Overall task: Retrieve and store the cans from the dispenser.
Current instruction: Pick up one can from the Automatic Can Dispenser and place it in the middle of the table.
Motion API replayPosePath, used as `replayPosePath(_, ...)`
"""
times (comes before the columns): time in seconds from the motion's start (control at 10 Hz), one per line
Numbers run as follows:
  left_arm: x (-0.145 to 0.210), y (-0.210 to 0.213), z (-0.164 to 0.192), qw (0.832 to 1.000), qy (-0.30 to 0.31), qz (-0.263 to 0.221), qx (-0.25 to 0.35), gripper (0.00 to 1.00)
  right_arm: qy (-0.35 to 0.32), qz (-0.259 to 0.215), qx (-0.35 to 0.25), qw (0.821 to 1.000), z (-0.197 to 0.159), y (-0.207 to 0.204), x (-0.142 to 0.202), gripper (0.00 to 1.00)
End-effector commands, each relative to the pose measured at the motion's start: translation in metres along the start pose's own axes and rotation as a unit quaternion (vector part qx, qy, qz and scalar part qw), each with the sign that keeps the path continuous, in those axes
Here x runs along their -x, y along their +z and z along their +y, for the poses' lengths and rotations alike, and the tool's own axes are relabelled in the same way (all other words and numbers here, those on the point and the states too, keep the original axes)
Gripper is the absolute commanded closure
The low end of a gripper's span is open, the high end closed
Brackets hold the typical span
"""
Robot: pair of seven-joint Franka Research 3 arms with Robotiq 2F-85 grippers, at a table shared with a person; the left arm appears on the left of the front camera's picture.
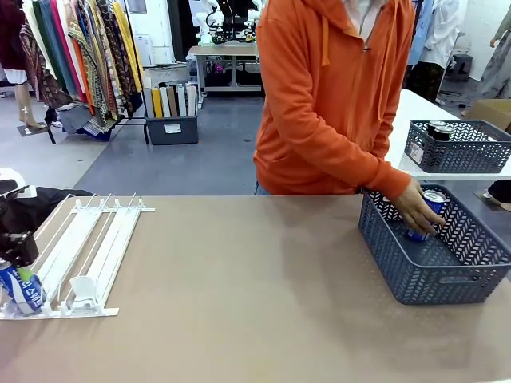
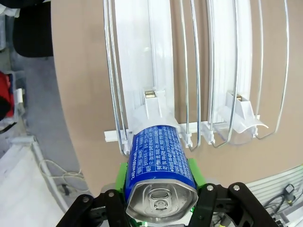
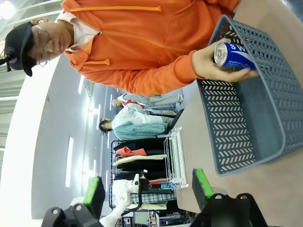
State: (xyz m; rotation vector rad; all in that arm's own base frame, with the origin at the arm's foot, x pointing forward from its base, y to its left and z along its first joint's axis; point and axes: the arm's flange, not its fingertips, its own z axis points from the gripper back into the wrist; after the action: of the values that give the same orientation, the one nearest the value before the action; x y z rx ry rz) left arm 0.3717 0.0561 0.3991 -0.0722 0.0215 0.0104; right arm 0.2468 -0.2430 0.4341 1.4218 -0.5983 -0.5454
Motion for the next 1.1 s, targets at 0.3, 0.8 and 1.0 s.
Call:
replayPosePath(0.3, 0.018, 0.058, 0.005, 0.997, 0.029, -0.066, -0.014, 1.0, 0.005, 0.0, -0.006, 1.0, 0.003, 0.0, -0.002, 0.0)
replayPosePath(0.8, 0.081, 0.153, -0.025, 0.989, -0.01, -0.149, 0.007, 1.0, 0.005, 0.0, -0.006, 1.0, 0.003, 0.0, -0.002, 0.0)
replayPosePath(1.0, 0.096, 0.16, -0.021, 0.984, -0.02, -0.171, 0.056, 1.0, 0.005, 0.0, -0.006, 1.0, 0.003, 0.0, -0.002, 0.0)
